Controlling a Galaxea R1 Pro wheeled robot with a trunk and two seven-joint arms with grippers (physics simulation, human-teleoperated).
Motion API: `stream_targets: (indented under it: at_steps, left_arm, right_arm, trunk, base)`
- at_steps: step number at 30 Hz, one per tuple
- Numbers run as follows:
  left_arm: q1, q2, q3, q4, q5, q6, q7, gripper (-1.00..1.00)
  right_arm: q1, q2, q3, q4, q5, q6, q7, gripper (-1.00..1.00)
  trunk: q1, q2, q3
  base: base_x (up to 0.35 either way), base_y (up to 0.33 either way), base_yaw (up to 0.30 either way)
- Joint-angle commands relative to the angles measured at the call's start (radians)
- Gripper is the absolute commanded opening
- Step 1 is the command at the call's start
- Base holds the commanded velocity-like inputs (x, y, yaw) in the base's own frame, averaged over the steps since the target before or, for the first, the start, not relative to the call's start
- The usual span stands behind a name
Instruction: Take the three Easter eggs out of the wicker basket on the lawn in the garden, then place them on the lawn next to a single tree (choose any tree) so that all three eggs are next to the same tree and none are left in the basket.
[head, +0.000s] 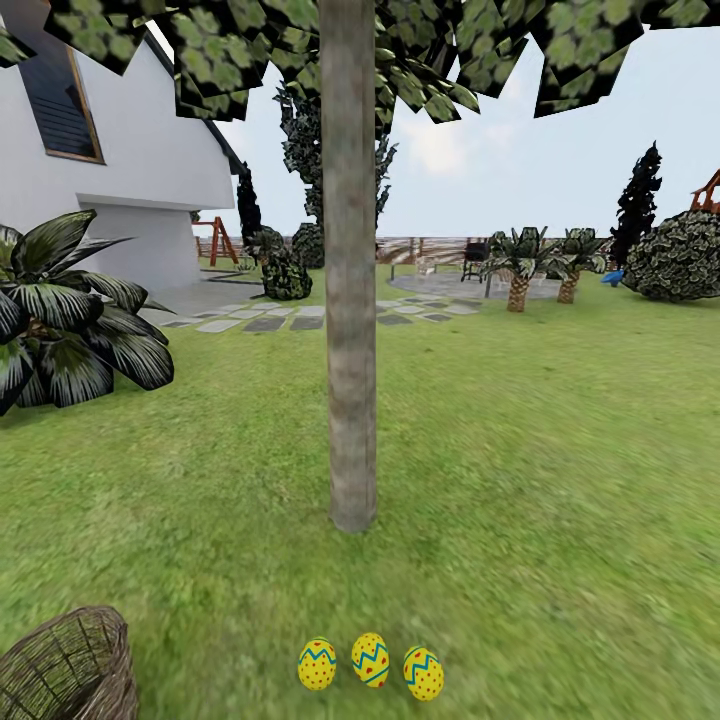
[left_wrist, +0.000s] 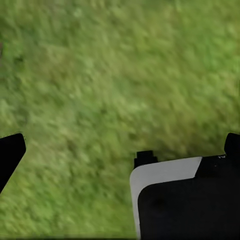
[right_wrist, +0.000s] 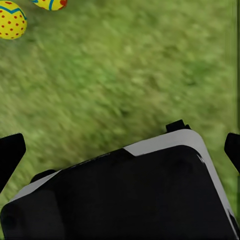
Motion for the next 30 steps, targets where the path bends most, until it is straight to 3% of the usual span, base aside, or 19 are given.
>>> stream_targets:
  at_steps: [1, 20, 30]
  left_arm:
    - [0.006, 0.002, -0.008, -0.002, 0.010, 0.002, 0.000, 1.00]
    - [0.101, 0.020, -0.008, -0.001, 0.011, -0.091, 0.003, 1.00]
    - [0.126, 0.021, -0.008, -0.001, 0.011, -0.100, 0.001, 1.00]
  right_arm:
    - [0.000, -0.001, -0.006, 0.003, -0.008, 0.007, 0.006, 1.00]
    - [0.000, -0.007, -0.009, 0.076, -0.010, 0.006, 0.006, 1.00]
    - [0.000, -0.008, -0.007, 0.137, -0.010, 0.005, 0.006, 1.00]
  trunk:
    - [0.000, -0.001, 0.000]
    - [0.000, -0.001, 0.000]
    - [0.000, -0.001, 0.000]
  base:
    - [0.000, 0.000, 0.000]
    - [0.000, 0.000, 0.000]
    - [0.000, 0.000, 0.000]
